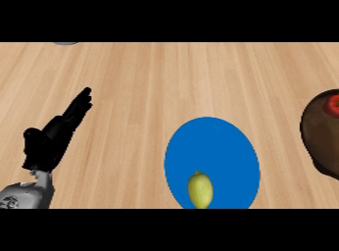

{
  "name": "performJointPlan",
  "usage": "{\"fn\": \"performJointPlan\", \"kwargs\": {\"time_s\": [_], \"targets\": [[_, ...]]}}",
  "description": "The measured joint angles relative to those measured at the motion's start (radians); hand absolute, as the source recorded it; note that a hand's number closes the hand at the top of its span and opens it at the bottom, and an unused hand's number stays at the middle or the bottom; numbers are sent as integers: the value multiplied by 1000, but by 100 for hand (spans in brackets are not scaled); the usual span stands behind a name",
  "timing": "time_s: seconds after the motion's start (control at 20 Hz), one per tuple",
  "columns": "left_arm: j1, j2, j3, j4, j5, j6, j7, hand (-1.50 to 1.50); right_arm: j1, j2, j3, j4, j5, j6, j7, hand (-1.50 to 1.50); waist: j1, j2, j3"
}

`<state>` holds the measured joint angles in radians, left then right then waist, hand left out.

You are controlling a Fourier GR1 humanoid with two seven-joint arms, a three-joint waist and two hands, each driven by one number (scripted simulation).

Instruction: Pick the bell pepper from the plate and place it in the pan

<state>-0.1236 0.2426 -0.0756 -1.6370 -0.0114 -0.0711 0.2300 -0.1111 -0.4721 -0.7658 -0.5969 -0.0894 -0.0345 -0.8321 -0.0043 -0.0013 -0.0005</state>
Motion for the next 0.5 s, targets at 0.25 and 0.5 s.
{"fn": "performJointPlan", "kwargs": {"time_s": [0.25, 0.5], "targets": [[-19, -10, 26, 46, -15, -19, -29, 0, 116, 93, 39, -163, -36, 4, -8, -150, -2, 0, 0], [-15, -25, 38, 39, -29, -34, -32, 0, 214, 171, 73, -304, -52, -31, -8, -150, -1, 0, 0]]}}
